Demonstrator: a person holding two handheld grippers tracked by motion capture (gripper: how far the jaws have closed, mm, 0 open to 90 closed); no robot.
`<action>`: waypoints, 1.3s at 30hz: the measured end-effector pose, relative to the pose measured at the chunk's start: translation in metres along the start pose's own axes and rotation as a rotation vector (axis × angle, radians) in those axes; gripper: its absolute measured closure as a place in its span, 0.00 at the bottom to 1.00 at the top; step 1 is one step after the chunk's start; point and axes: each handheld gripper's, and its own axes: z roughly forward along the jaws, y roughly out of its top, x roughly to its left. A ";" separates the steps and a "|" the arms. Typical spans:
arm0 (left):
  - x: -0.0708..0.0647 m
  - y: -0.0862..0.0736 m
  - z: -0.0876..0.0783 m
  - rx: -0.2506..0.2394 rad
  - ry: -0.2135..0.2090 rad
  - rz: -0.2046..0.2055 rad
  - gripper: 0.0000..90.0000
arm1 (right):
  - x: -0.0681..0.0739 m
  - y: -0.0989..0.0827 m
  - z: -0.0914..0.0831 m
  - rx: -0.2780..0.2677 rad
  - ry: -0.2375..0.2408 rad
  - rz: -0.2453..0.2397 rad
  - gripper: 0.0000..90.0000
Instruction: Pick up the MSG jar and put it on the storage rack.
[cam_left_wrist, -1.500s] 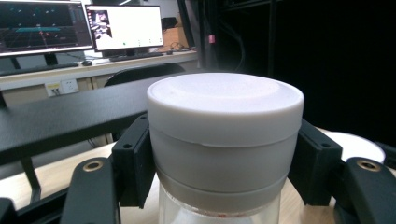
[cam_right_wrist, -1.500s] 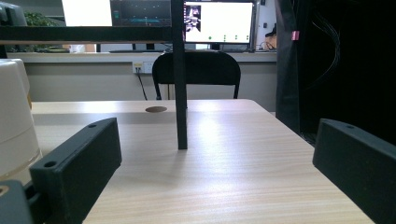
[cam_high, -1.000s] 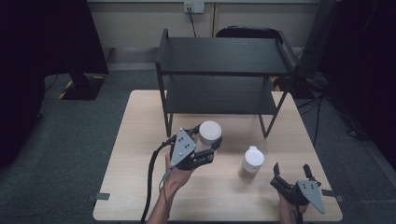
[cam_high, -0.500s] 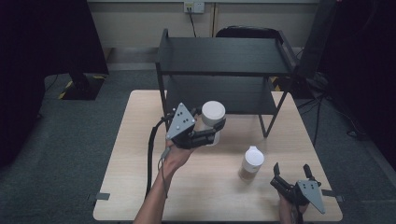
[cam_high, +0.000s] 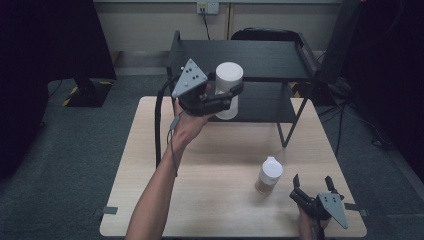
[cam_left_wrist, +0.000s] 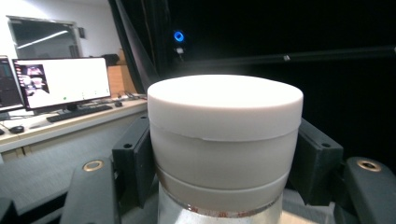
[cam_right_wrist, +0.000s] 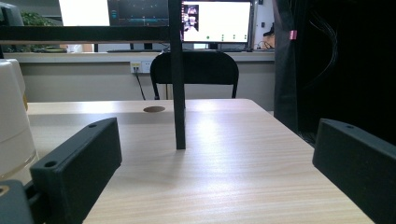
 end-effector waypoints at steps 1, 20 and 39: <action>0.002 0.002 0.002 -0.010 0.007 -0.012 0.38 | 0.000 0.000 0.000 0.000 0.000 0.000 0.00; -0.009 0.031 0.092 0.010 0.403 -0.019 0.38 | 0.000 0.000 0.000 -0.002 0.001 0.002 0.00; -0.024 0.028 0.113 0.015 0.512 -0.027 0.38 | 0.000 0.000 0.000 0.000 0.003 0.002 0.00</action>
